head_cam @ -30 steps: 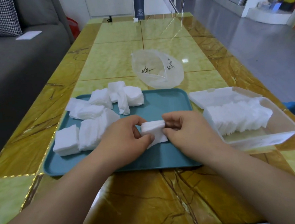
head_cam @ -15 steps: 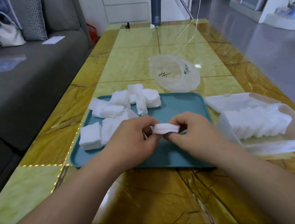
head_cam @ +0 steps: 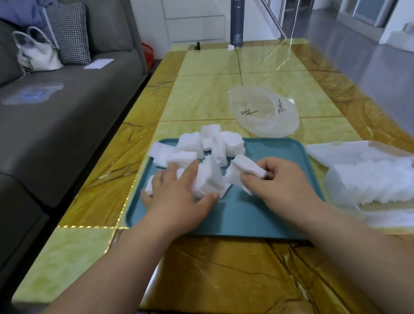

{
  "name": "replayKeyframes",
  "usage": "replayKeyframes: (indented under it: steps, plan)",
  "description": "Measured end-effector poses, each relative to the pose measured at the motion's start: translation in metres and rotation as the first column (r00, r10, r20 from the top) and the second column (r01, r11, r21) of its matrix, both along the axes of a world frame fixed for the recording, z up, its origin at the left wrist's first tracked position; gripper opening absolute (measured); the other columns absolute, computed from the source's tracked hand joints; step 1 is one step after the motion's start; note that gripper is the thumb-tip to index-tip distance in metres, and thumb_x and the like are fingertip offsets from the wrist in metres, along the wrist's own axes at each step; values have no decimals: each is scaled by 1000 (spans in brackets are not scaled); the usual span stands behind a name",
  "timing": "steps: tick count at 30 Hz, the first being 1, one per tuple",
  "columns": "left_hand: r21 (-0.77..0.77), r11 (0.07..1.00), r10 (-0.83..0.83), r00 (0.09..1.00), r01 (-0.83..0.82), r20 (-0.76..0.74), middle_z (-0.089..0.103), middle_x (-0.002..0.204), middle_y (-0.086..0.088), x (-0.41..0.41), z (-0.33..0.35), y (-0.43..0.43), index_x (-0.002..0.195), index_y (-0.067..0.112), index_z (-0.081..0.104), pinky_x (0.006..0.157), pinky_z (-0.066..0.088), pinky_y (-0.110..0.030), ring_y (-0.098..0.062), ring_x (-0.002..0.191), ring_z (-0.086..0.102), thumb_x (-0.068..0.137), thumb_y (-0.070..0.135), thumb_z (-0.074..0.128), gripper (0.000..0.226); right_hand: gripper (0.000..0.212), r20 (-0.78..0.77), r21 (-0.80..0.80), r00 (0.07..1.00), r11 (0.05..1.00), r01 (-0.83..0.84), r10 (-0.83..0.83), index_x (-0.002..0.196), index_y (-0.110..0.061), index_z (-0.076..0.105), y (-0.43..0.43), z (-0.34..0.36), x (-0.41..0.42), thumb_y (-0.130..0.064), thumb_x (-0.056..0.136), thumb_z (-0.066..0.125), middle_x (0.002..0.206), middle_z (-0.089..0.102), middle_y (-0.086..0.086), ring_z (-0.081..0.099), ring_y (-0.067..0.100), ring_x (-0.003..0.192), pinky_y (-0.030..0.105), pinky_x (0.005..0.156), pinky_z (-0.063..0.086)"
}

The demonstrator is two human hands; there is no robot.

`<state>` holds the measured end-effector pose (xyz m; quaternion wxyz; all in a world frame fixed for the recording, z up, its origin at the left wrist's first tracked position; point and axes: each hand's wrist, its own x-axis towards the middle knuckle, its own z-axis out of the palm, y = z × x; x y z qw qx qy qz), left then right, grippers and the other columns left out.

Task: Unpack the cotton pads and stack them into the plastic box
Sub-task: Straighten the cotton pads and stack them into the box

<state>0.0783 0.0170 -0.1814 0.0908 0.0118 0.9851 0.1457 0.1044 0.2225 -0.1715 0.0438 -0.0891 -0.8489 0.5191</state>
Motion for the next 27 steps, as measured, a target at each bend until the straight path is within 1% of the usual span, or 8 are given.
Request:
replayKeyframes:
  steps: [4,8,10,13,18,20,23,27]
  plan:
    - [9,997,-76,997,76,-17,9,171,0,-11,-5,24,155,53,17,121,11,-67,-29,158,1,88,76,47,76,17,4,61,998,996,70,-70,87,-14,68,12,2,2,-30,90,72,85,71,8,59,16,71,31,63,44]
    - [-3,991,-136,989,136,-61,11,170,5,-12,2,42,154,50,23,119,3,-71,-25,158,4,86,63,56,76,18,22,89,995,991,97,-100,92,-14,68,32,2,6,-31,92,71,89,70,7,64,21,80,30,66,46]
    - [27,990,-135,985,138,-104,8,171,6,-11,7,49,155,48,25,121,0,-69,-23,158,2,86,51,60,77,17,49,63,993,993,103,-107,93,-15,70,42,0,8,-31,91,72,90,73,8,68,25,85,39,75,54]
    - [36,985,-160,973,168,-169,10,170,7,-9,10,57,152,46,31,121,1,-69,-22,157,2,86,37,58,72,12,98,-42,987,991,131,-126,92,-16,72,52,-2,12,-29,92,71,84,77,7,75,22,77,50,81,63]
    - [-118,969,-239,935,215,-260,-11,171,13,-12,13,71,156,53,2,119,-12,-70,-26,158,-13,86,22,58,95,12,151,-137,985,985,101,-80,95,-10,71,57,2,20,-21,97,66,90,77,17,75,15,67,37,66,63]
    - [-184,943,-313,925,277,-216,-1,172,11,-14,12,76,155,52,18,118,-14,-70,-25,158,-14,87,16,54,85,13,145,-138,987,986,91,-71,98,-8,71,57,5,22,-19,98,65,92,77,17,76,14,68,38,66,63]
    - [-146,946,-306,944,288,-126,29,164,10,-12,9,77,148,44,42,120,-9,-69,-20,157,5,92,19,50,62,12,141,-127,988,988,86,-68,100,-9,71,57,6,21,-20,98,65,93,77,16,76,14,69,46,72,63]
    - [-53,967,-254,944,248,-213,42,155,8,-13,8,72,142,41,53,123,0,-65,-18,150,23,98,27,48,46,13,136,-150,989,986,72,-52,100,-9,71,57,5,18,-21,98,66,95,76,17,76,20,76,47,73,63]
